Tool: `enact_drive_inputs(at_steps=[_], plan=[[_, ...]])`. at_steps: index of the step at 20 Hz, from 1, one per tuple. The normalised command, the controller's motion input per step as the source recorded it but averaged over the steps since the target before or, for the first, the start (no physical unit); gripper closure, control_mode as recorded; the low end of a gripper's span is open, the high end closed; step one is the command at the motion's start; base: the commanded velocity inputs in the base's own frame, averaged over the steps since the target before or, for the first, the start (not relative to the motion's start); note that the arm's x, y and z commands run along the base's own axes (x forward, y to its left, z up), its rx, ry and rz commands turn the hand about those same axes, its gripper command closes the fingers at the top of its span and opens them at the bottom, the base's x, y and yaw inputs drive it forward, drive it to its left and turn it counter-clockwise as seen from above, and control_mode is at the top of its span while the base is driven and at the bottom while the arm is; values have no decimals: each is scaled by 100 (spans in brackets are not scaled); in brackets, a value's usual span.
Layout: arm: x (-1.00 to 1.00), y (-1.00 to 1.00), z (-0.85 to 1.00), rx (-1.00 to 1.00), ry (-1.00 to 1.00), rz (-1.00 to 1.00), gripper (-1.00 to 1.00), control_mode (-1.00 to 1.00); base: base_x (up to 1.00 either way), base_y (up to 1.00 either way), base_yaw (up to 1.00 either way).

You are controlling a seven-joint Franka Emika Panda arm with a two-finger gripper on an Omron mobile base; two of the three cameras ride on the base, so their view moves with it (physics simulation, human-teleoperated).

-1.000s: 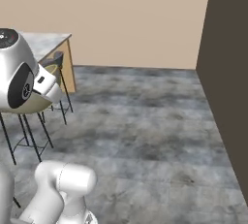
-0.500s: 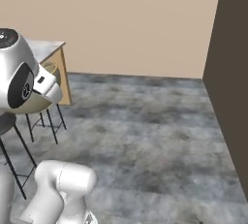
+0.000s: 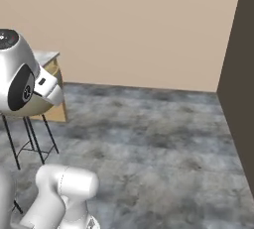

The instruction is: Take the smaller bowl and place it next to the appetizer plate on the dining counter , and place the larger bowl next to the plate with cooked food.

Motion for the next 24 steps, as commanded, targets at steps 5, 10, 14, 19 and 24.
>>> enact_drive_inputs(at_steps=[5, 10, 14, 19, 24], plan=[[0, 0, 0, 0, 0, 0, 100, 100, 100, 0, 7], [0, 0, 0, 0, 0, 0, 100, 100, 100, 0, 7], [0, 0, 0, 0, 0, 0, 100, 100, 100, 0, 10], [0, 0, 0, 0, 0, 0, 100, 100, 100, 0, 18], [0, 0, 0, 0, 0, 0, 100, 100, 100, 0, 25]])
